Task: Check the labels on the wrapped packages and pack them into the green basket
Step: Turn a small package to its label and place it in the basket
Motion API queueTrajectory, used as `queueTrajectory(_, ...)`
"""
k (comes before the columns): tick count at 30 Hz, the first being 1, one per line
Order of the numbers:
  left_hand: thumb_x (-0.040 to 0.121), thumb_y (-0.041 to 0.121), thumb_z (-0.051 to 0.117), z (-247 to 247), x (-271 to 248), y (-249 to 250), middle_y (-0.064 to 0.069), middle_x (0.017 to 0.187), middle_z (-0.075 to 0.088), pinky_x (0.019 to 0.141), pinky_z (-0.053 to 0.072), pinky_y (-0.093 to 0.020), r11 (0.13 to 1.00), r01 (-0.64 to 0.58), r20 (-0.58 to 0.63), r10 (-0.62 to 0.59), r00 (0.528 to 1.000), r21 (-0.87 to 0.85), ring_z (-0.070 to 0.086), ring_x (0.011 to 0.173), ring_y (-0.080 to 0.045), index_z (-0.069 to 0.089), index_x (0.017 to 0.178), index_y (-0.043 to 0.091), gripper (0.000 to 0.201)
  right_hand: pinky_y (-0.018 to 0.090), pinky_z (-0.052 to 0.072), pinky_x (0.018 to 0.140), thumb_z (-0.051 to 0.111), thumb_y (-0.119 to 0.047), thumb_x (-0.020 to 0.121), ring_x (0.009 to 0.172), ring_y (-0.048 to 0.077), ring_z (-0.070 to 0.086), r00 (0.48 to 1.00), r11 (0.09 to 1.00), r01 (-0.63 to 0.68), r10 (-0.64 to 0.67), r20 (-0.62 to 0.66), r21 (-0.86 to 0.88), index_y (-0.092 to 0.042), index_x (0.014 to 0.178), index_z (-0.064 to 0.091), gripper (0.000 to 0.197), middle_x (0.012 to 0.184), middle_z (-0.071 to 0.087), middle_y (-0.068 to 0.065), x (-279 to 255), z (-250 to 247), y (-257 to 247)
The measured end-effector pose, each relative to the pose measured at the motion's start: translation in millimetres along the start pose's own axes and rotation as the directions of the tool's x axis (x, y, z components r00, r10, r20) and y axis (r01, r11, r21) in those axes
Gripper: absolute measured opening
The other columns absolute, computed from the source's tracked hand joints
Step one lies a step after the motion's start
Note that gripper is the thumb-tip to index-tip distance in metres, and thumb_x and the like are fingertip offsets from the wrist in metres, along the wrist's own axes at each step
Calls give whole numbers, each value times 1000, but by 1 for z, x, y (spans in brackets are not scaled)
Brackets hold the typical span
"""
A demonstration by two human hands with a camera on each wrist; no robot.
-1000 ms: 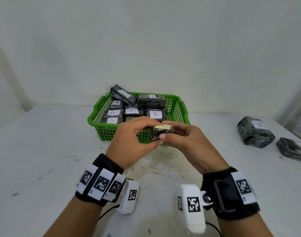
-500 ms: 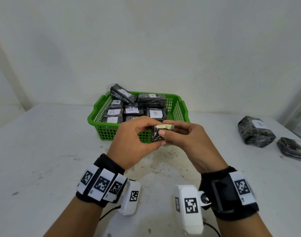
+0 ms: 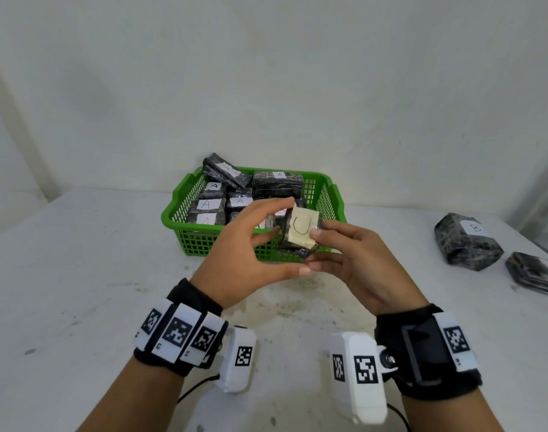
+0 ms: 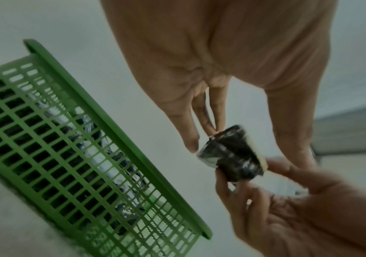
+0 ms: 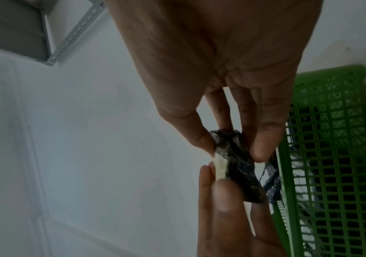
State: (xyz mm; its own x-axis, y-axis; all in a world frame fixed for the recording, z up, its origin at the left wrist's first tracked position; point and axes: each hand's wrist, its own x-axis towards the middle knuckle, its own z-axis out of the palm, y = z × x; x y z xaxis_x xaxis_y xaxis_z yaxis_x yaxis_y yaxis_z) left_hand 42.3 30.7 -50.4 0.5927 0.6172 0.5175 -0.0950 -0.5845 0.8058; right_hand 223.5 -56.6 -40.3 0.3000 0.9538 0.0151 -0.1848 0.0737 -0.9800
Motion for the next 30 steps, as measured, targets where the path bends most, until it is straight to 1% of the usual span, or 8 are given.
queueTrajectory(3, 78, 33, 82, 1, 1, -3, 9, 136, 59, 102, 52, -39, 996, 75, -14, -76, 997, -54, 54, 131, -11, 54, 139, 28, 67, 39, 64, 79, 76, -1, 89, 81, 29, 72, 997, 994, 72, -74, -26, -84, -14, 119, 72, 33, 102, 80, 16, 0, 0, 3)
queueTrajectory(6, 82, 20, 80, -1, 2, -8, 8, 127, 66, 97, 56, -39, 994, 112, -56, -112, 992, -7, 62, 121, -10, 59, 134, 26, 56, 39, 64, 81, 77, 1, 87, 93, 29, 77, 988, 970, 153, -153, 14, -189, -21, 120, 77, 39, 106, 80, 9, -2, 1, 4)
queueTrajectory(9, 79, 16, 82, -2, 2, -7, 5, 117, 72, 92, 58, -40, 988, 148, -66, -151, 986, -49, 69, 109, -12, 64, 128, 24, 53, 41, 63, 86, 76, 3, 88, 101, 27, 77, 976, 942, 219, -208, 68, -255, -25, 122, 77, 44, 112, 79, 4, -4, 1, 2)
queueTrajectory(12, 76, 12, 85, 0, 2, -4, 3, 107, 76, 89, 59, -42, 989, 132, -91, -138, 986, -67, 72, 100, -15, 68, 119, 18, 47, 45, 63, 90, 84, -13, 82, 107, 29, 75, 981, 959, 194, -189, 45, -207, -29, 126, 74, 48, 120, 75, 12, -2, 2, 3)
queueTrajectory(15, 75, 6, 85, 1, 2, -1, 2, 107, 76, 90, 59, -41, 989, 99, -121, -112, 986, -107, 73, 100, -16, 69, 115, 15, 44, 44, 63, 91, 85, -34, 77, 103, 29, 76, 997, 991, 69, -63, 53, -116, -17, 128, 71, 55, 120, 75, 16, 0, 4, 3)
queueTrajectory(18, 74, 4, 84, 2, 1, 0, 4, 105, 76, 90, 59, -38, 996, 61, -120, -68, 990, -57, 73, 99, -13, 71, 111, 19, 42, 42, 62, 91, 80, -42, 79, 101, 34, 76, 996, 994, 26, -17, 84, -105, -5, 116, 76, 52, 116, 76, 20, -2, 7, 3)
queueTrajectory(24, 73, 0, 84, 3, -1, 1, 8, 110, 75, 94, 57, -29, 1000, -4, -109, 5, 994, 10, 70, 105, -7, 73, 111, 17, 43, 44, 61, 96, 78, -12, 89, 106, 31, 76, 996, 992, 86, -84, 20, -94, 0, 112, 77, 26, 107, 79, 18, 2, 7, 11)
queueTrajectory(30, 72, 6, 85, 5, -2, 4, 10, 106, 74, 91, 56, -25, 997, -38, -54, 41, 998, 65, 69, 105, -8, 75, 109, 18, 39, 42, 62, 95, 82, -19, 82, 104, 30, 77, 998, 990, 67, -66, 12, -122, -1, 108, 78, 33, 103, 81, 16, 2, 10, 13)
